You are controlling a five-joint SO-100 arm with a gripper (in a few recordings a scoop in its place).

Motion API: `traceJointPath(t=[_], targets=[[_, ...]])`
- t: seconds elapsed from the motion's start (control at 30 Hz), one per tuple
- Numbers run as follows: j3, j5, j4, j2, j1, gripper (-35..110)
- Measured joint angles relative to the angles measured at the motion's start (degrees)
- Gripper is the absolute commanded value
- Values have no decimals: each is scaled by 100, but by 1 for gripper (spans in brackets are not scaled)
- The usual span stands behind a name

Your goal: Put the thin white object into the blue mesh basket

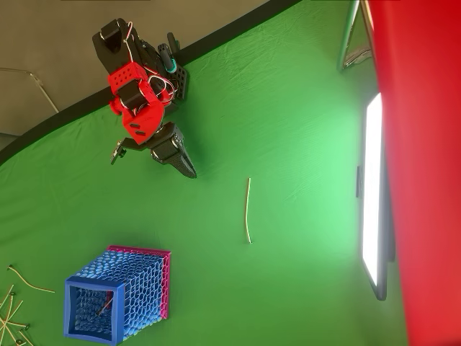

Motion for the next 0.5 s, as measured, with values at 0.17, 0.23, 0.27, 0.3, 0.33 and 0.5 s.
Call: traceJointPath(t=[0.17, 0.23, 0.27, 0.3, 0.33, 0.5], targets=[[-26, 0, 53, -18, 0, 1], [-334, 0, 246, -343, 0, 1], [-404, 0, 281, -439, 0, 1], [-501, 0, 299, -519, -9, 1], [-633, 0, 316, -729, 0, 1], [-1143, -105, 343, -1415, 35, 1]])
